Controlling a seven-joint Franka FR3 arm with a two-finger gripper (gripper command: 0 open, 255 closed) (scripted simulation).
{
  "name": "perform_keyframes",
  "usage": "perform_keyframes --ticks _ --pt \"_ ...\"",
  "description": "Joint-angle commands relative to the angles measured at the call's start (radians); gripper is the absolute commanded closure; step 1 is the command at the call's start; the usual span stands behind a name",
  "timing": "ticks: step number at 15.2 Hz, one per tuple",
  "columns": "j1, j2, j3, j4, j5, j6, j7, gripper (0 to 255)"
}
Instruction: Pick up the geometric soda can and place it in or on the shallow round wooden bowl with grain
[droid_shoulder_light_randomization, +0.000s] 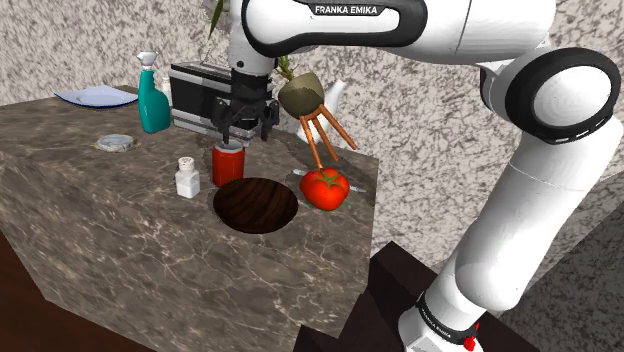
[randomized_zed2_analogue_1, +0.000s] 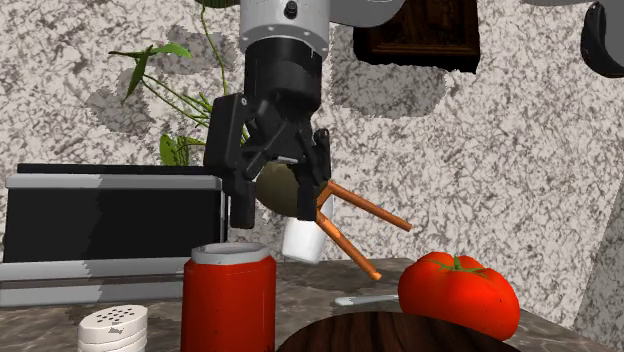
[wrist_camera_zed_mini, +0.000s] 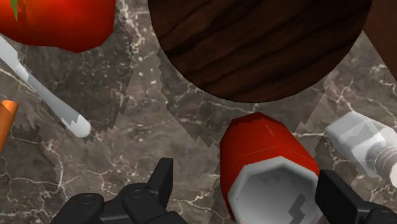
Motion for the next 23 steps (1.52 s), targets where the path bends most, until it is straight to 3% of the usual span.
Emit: perform_keyframes --ticks 1,9,17,18,23 --pt "0.025 0.088 0.016 0.097 -0.028 -0.023 0.049 0" --pt "0.029 0.108 0.014 0.017 -0.036 0.074 0.060 0" --pt "0.029 0.108 0.014 0.017 -0.036 0.074 0.060 0" --pt "0.029 0.108 0.014 0.017 -0.036 0.074 0.060 255" --pt "0.029 0.109 0.014 0.017 -0.036 0.074 0.060 255"
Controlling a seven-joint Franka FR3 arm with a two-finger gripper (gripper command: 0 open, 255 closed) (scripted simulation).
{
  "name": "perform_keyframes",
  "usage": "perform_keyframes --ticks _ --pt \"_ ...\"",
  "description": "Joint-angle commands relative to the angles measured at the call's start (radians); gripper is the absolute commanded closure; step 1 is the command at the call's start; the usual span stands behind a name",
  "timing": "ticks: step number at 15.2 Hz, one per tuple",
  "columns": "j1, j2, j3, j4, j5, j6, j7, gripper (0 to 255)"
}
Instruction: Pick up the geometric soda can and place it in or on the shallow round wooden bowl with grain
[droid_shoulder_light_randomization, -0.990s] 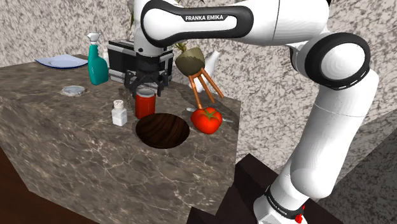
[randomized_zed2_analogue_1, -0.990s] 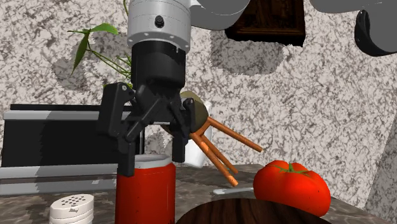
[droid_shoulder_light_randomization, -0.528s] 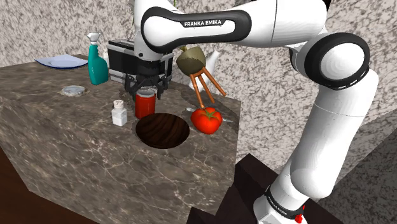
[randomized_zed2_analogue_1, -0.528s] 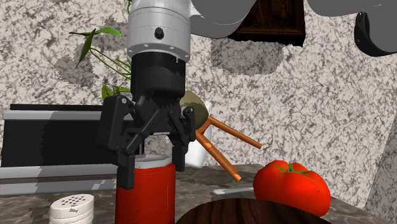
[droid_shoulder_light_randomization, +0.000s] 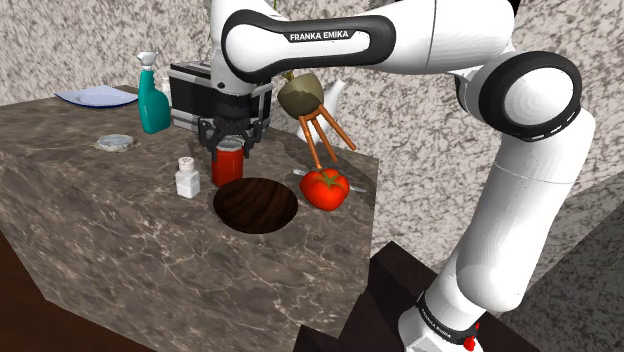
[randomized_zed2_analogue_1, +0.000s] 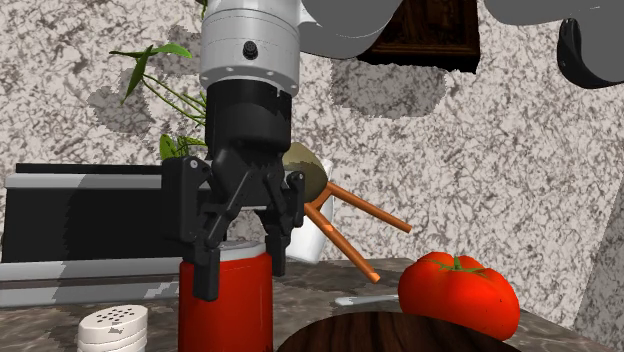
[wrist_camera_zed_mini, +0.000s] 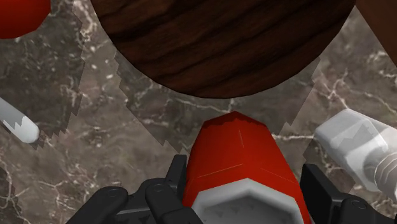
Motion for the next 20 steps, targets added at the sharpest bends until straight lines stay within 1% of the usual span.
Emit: perform_keyframes --ticks 1,4,12,20 --pt "0.000 0.002 0.000 -0.001 0.000 0.000 0.000 255" --pt "0.000 0.001 0.000 -0.002 0.000 0.000 0.000 255" --pt "0.003 0.002 0.002 0.107 0.001 -0.108 -0.002 255" --pt "0.012 0.021 0.005 0.240 -0.006 -0.223 0.000 255"
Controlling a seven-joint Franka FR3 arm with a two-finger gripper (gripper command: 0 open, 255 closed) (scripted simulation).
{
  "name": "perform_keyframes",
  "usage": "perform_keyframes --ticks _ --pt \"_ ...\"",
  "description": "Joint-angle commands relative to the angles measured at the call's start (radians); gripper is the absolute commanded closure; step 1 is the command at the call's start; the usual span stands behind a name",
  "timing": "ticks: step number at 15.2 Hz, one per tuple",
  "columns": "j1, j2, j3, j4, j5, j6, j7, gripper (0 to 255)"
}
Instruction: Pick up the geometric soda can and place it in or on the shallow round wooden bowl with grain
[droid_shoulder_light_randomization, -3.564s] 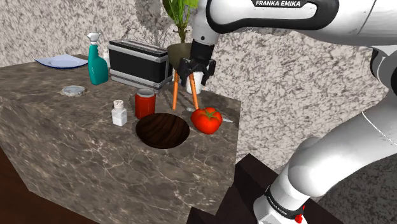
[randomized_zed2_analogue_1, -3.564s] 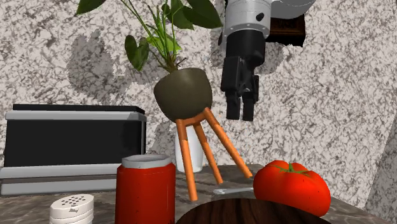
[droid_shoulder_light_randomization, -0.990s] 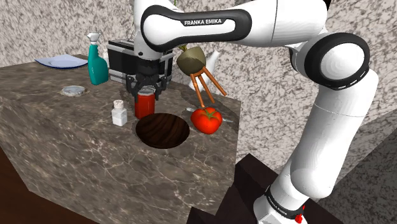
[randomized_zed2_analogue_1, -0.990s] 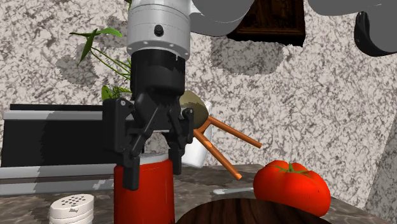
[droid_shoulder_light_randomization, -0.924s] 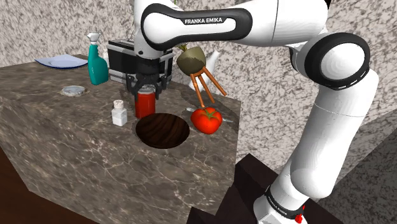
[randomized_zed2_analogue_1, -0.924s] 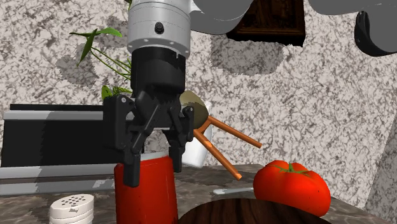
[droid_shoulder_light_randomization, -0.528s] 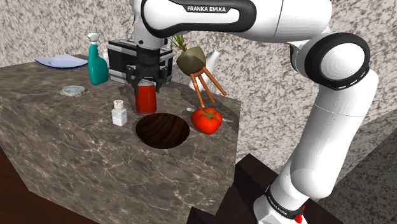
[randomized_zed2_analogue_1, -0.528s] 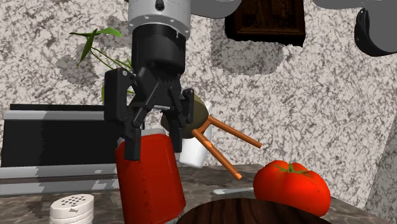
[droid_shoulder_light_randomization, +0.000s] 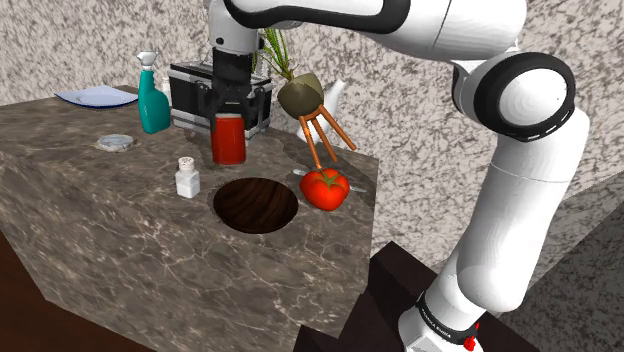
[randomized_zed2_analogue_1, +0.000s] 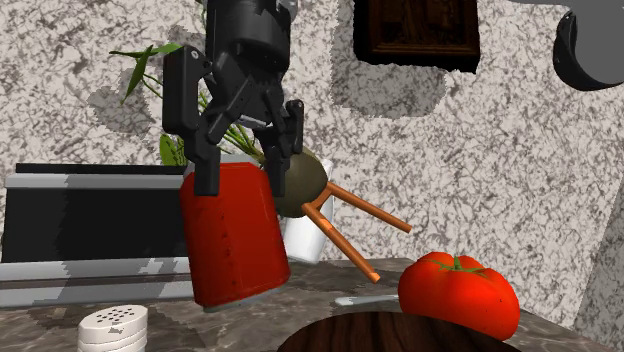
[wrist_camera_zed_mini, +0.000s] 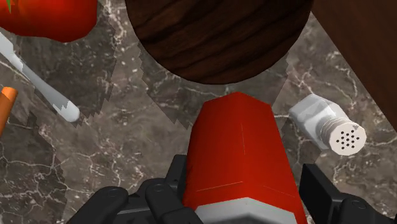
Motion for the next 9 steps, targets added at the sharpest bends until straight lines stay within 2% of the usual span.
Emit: perform_keyframes --ticks 1,7,9 --pt "0.000 0.002 0.000 0.032 -0.001 -0.030 -0.002 255" --pt "0.012 0.031 0.003 0.150 -0.012 -0.120 0.002 255" --pt "0.005 -0.052 0.009 0.056 0.017 -0.104 0.010 255"
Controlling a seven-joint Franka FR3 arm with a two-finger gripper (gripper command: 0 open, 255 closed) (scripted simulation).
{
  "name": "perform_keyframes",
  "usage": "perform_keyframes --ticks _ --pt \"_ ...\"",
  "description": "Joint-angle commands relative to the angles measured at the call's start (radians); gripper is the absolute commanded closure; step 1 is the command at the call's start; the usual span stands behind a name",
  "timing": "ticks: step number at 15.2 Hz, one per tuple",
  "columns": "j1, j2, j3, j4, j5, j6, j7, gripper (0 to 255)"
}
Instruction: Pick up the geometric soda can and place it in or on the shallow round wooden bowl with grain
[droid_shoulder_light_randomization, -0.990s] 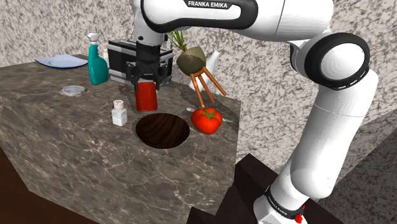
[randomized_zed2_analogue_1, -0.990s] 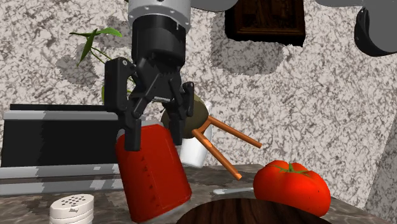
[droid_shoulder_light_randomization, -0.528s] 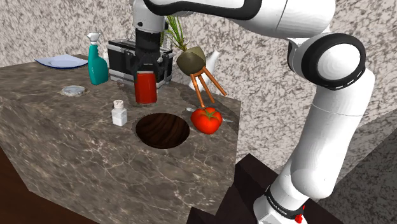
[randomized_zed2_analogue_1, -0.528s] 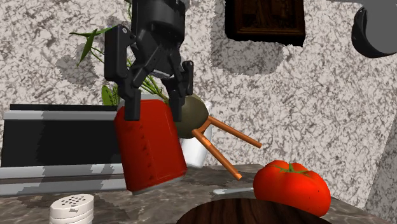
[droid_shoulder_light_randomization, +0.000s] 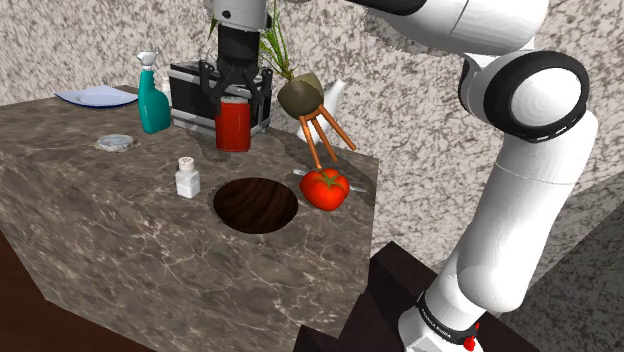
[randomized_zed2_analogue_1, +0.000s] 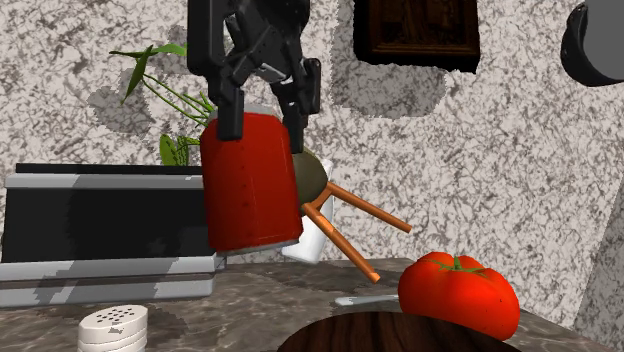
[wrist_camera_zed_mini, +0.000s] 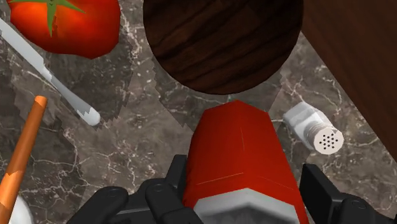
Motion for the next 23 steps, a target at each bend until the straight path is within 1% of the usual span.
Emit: perform_keyframes --ticks 1,5,10,23 --pt "0.000 -0.057 0.006 -0.053 0.020 0.001 0.009 255" --pt "0.001 -0.204 0.014 -0.196 0.077 0.007 0.023 255" --pt "0.019 -0.368 0.021 -0.328 0.141 -0.012 0.045 255" --pt "0.025 -0.411 0.020 -0.546 0.158 0.167 0.032 255"
